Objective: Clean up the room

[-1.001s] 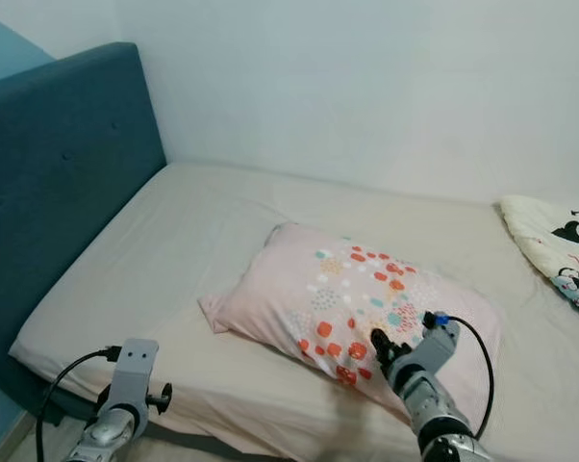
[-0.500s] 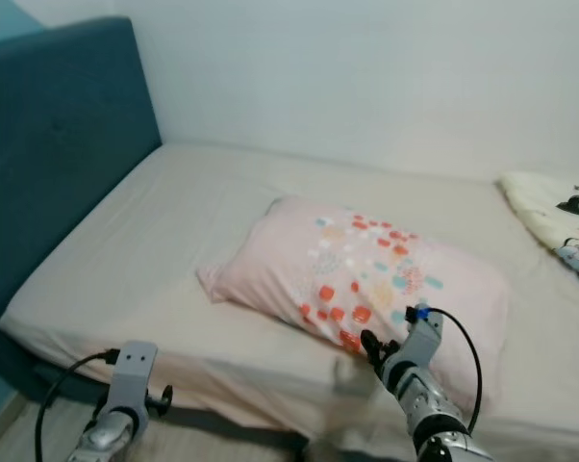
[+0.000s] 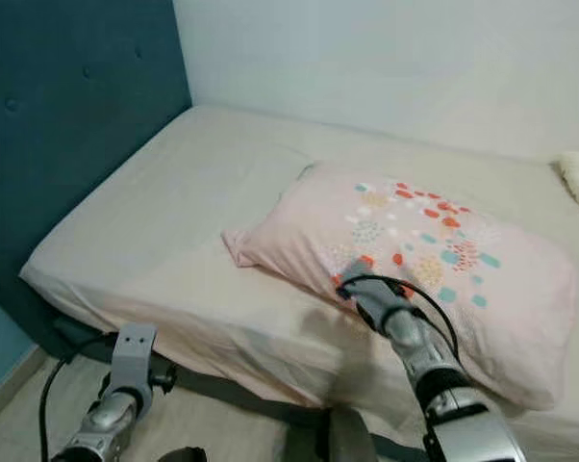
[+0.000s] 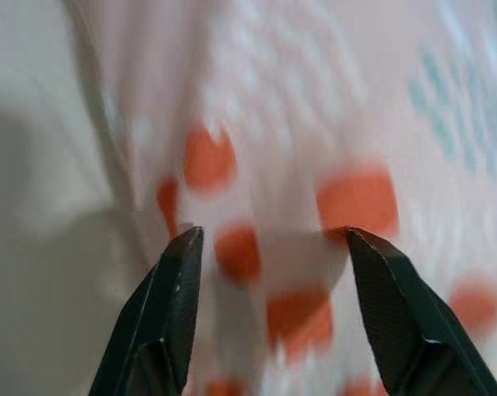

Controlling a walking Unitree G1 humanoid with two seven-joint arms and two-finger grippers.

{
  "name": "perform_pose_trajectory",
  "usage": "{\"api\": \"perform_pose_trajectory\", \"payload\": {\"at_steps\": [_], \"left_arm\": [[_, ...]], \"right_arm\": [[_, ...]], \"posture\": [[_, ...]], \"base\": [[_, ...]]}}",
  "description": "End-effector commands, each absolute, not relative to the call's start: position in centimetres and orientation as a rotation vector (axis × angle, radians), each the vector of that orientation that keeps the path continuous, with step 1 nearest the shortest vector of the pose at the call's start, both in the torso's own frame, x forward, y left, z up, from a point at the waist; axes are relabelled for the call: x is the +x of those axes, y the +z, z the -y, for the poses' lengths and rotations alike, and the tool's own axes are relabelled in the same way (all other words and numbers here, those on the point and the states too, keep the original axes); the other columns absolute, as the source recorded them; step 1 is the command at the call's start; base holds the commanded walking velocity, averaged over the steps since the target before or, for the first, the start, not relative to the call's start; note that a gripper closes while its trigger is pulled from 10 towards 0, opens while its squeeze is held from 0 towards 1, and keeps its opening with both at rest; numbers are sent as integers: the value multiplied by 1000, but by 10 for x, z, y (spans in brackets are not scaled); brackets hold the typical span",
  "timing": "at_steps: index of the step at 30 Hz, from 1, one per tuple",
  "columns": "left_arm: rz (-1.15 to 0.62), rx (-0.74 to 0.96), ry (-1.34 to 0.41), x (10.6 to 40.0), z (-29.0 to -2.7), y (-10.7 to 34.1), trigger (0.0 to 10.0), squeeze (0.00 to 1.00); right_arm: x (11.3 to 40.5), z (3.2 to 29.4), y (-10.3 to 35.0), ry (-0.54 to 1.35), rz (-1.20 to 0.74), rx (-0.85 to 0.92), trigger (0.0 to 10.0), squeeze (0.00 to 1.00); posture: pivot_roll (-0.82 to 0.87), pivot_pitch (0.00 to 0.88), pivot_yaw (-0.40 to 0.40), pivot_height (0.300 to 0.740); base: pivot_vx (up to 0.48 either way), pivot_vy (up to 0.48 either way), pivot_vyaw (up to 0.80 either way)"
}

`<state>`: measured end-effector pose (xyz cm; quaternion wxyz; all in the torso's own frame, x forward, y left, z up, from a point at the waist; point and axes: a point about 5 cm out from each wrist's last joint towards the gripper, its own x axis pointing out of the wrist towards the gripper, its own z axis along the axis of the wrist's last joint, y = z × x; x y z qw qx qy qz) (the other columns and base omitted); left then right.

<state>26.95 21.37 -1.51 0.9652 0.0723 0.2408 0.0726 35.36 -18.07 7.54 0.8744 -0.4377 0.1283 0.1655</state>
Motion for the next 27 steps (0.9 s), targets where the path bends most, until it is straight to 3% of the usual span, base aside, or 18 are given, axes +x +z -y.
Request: {"api": "perform_pose_trajectory", "payload": {"at_steps": [1, 9, 14, 25, 26, 27], "left_arm": [[-485, 128, 155, 266, -215, -17, 10000, 0], [-489, 120, 164, 260, -216, -21, 10000, 0], [-502, 121, 175, 246, -222, -29, 10000, 0], [-480, 135, 153, 245, -224, -27, 10000, 0], [-474, 143, 143, 244, -224, -27, 10000, 0], [-474, 143, 143, 244, -224, -27, 10000, 0]], "right_arm": [[354, 181, 76, 386, -251, -1055, 10000, 0], [350, 188, 66, 402, -305, -1221, 10000, 0], [348, 212, 65, 299, -383, -1395, 10000, 0], [345, 228, 66, 178, -400, -1456, 10000, 8], [341, 227, 60, 195, -426, -1409, 10000, 682], [341, 227, 60, 195, -426, -1409, 10000, 682]], "posture": [[30, 64, -92, 540], [39, 84, -106, 525], [35, 127, -111, 505], [28, 180, -110, 480], [30, 190, -112, 475], [30, 190, -112, 475]], "base": [[0, 0, 0], [0, 0, 0], [0, 0, 0], [0, 0, 0], [0, 0, 0], [0, 0, 0]]}}
